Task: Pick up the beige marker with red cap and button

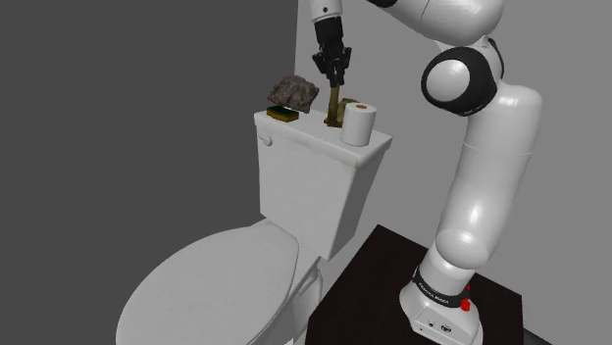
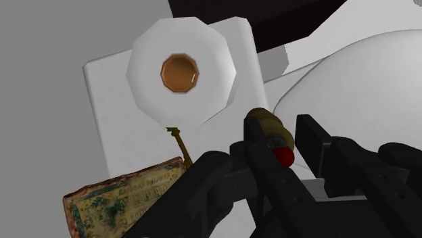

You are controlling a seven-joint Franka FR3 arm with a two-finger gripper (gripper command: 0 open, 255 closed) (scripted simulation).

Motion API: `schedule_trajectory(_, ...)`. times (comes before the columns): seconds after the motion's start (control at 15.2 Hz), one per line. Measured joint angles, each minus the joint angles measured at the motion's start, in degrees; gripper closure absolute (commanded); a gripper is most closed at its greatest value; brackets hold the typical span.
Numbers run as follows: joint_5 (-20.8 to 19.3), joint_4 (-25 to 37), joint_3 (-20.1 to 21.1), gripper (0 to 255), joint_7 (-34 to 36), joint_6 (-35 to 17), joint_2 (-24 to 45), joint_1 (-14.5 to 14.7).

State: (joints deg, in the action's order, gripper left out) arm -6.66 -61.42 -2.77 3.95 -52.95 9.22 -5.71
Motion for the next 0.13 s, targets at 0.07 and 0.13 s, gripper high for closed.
schedule_trajectory(0.07,0.0,2.1,0.0,255,-0.1,1.3,0.9,0.0)
schedule_trajectory(0.13,-0.1,3.4,0.0,255,-0.2,2.0,1.5,0.0)
